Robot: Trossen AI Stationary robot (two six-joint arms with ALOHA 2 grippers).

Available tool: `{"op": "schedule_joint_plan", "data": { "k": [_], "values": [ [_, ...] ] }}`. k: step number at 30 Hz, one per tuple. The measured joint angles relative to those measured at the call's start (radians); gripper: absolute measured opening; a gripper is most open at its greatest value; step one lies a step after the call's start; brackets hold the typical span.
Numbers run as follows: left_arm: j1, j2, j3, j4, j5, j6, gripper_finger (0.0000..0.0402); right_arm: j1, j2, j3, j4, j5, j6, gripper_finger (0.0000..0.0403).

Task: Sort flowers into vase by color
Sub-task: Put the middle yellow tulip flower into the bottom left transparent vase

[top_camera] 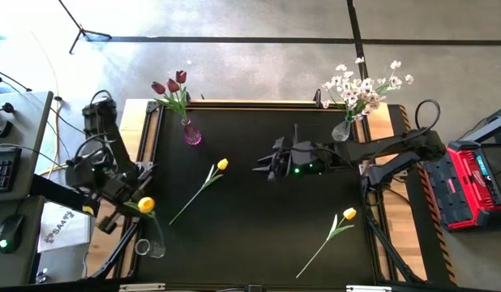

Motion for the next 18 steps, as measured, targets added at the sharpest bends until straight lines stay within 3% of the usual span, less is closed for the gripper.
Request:
{"op": "schedule_joint_plan", "data": {
  "k": [7,10,18],
  "values": [
    [-0.110,-0.051,0.000,-0.257,-0.020,-0.194,0.0000,0.090,0.000,0.000,-0.059,0.116,0.130,0.0188],
    [-0.147,-0.051,0.000,-0.232,-0.026,-0.174,0.0000,0.126,0.000,0.000,-0.107,0.164,0.200,0.0188],
    [-0.199,-0.075,0.000,-0.032,-0.078,0.052,0.0000,0.197,0.000,0.000,-0.148,0.305,0.310,0.0188]
  ]
}}
